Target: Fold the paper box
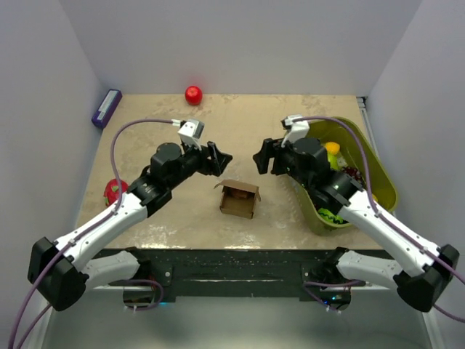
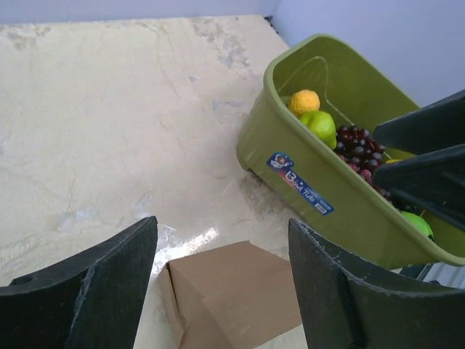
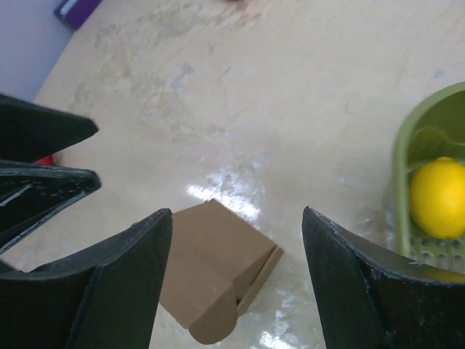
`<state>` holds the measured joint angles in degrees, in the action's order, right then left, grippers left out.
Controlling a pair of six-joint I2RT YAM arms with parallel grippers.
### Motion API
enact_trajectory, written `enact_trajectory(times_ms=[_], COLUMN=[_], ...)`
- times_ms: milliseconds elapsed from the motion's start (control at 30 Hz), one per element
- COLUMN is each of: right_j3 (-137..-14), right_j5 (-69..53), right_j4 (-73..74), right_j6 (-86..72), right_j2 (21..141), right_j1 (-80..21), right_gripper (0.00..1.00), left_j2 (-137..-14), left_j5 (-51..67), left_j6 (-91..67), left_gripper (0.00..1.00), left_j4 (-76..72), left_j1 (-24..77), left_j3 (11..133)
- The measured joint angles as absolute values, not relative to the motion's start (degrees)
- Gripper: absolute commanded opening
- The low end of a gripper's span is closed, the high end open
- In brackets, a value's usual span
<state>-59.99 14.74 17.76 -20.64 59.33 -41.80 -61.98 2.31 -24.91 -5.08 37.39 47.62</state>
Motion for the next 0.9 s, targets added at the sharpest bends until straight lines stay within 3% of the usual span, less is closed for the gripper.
enact_trajectory(times_ms=[300, 900], right_j3=[-60.27, -52.95], right_j5=[4.03, -2.63], right_j4=[18.09, 14.92], right_j6=[-24.51, -29.74], right_j2=[68.6, 73.23], right_j1=[-41.71, -41.71], right_gripper=[0.6, 0.56], left_j2=[-67.33, -73.08], left_j5=[4.21, 3.73], left_j6=[-24.29, -24.47], left_gripper=[0.66, 0.62], left_j4=[-3.86, -5.08], left_j1=[37.12, 37.12], left_j3=[46.54, 39.68])
